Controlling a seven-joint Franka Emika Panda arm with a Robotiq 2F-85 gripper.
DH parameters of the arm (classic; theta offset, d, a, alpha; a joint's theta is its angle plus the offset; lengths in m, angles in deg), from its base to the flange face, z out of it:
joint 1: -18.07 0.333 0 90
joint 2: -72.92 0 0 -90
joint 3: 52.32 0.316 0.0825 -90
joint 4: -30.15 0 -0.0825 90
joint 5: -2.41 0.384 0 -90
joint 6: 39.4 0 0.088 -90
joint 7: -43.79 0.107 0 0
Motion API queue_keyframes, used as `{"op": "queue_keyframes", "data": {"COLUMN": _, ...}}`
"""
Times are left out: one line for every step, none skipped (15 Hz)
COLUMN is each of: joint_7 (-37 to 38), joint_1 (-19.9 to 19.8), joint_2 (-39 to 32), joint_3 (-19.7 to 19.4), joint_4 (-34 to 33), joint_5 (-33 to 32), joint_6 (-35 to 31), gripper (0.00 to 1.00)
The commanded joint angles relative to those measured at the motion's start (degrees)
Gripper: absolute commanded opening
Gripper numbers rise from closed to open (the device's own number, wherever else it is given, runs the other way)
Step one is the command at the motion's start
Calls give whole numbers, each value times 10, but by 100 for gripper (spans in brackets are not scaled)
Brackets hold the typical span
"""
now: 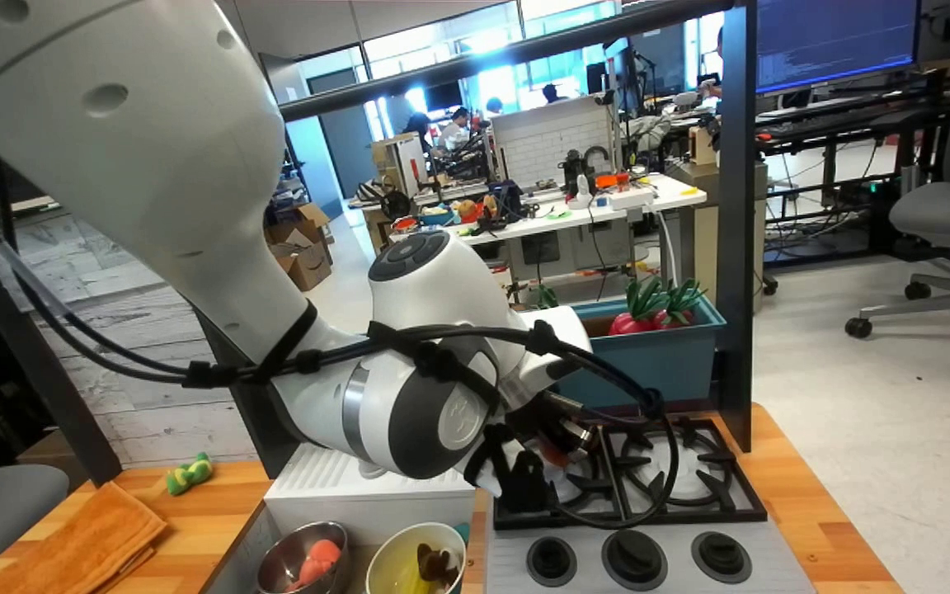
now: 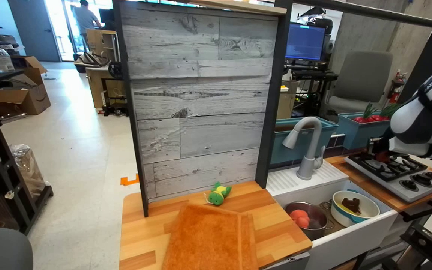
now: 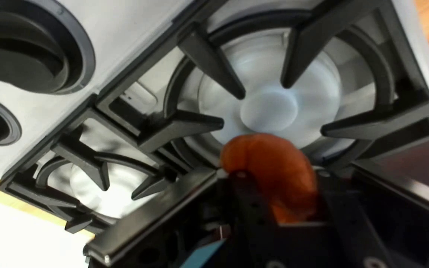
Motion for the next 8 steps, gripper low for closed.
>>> {"op": "queue_keyframes", "data": {"joint_7": -51, "joint_1": -50, "joint_2": 73, "joint_3": 63, "joint_4": 79, "joint_5": -15, "joint_6": -25, "gripper": 5}}
{"op": "queue_keyframes", "data": {"joint_7": -56, "joint_1": -57, "joint_2": 77, "joint_3": 69, "joint_4": 84, "joint_5": -15, "joint_6": -20, "gripper": 5}}
{"op": "queue_keyframes", "data": {"joint_7": -60, "joint_1": -63, "joint_2": 79, "joint_3": 74, "joint_4": 84, "joint_5": -14, "joint_6": -13, "gripper": 5}}
{"op": "queue_keyframes", "data": {"joint_7": -61, "joint_1": -64, "joint_2": 78, "joint_3": 75, "joint_4": 84, "joint_5": -12, "joint_6": -6, "gripper": 5}}
{"op": "queue_keyframes", "data": {"joint_7": -57, "joint_1": -56, "joint_2": 69, "joint_3": 66, "joint_4": 75, "joint_5": -6, "joint_6": -2, "gripper": 5}}
{"op": "queue_keyframes", "data": {"joint_7": -53, "joint_1": -48, "joint_2": 61, "joint_3": 59, "joint_4": 66, "joint_5": -3, "joint_6": 4, "gripper": 5}}
{"op": "queue_keyframes", "data": {"joint_7": -47, "joint_1": -37, "joint_2": 46, "joint_3": 47, "joint_4": 49, "joint_5": 2, "joint_6": 7, "gripper": 5}}
{"op": "queue_keyframes", "data": {"joint_7": -41, "joint_1": -28, "joint_2": 33, "joint_3": 38, "joint_4": 34, "joint_5": 8, "joint_6": 8, "gripper": 5}}
